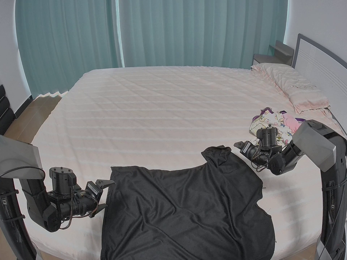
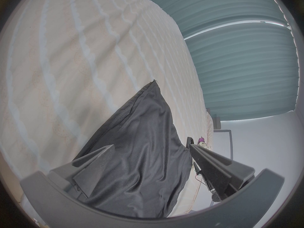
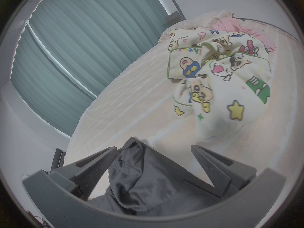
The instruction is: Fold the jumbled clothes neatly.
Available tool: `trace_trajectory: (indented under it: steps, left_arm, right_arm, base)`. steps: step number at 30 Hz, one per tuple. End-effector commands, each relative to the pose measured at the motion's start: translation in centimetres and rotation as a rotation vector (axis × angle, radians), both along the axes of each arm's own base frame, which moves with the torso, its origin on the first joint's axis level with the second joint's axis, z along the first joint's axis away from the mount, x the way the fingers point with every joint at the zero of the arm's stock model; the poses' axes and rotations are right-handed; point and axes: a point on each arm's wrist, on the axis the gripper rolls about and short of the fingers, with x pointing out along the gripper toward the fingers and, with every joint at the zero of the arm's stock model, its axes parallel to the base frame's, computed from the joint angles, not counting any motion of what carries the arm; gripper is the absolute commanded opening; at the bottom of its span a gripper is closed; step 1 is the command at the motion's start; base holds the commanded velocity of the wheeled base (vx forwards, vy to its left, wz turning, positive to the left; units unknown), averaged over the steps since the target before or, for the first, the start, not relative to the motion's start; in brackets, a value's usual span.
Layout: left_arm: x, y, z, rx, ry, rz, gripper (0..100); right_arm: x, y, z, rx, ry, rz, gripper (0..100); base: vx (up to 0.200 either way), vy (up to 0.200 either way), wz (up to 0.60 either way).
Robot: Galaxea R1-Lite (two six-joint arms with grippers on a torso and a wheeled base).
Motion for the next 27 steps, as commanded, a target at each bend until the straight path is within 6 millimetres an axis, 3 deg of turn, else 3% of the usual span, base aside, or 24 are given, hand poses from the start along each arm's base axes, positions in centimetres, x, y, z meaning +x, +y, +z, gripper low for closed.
trace_trajectory:
  steps: [1,4,12,16,22,27]
  left_arm:
    - [-0.4,0.0,0.2,-0.001,0.000,-0.001,100]
    - [0.0,0.0,0.2,0.000,-0.008,0.001,100]
    - [3.8,-0.1,1.1,0.065,-0.148,-0.025,100]
    - [7.6,-0.6,0.7,0.176,-0.203,-0.069,100]
    - [14.0,-1.0,-0.8,0.288,-0.124,0.006,100]
    - [15.8,-0.5,-2.6,0.394,-0.127,-0.015,100]
  right_arm:
    - [-1.9,-1.7,0.6,-0.002,0.006,-0.014,100]
    - [-2.9,-1.7,0.6,-0.007,0.010,-0.006,100]
    - [-4.0,-1.2,1.0,-0.018,0.024,0.018,100]
    - [-4.1,-0.8,0.5,-0.018,0.033,0.027,100]
    - [-4.3,-0.8,0.4,-0.022,0.040,0.026,100]
    - [-4.2,-1.1,0.4,-0.020,0.037,0.020,100]
  base:
    - [0.000,0.000,0.00]
    - [0.000,0.000,0.00]
    - [0.000,0.000,0.00]
    - [0.000,0.000,0.00]
    - [0.000,0.000,0.00]
    - [0.000,0.000,0.00]
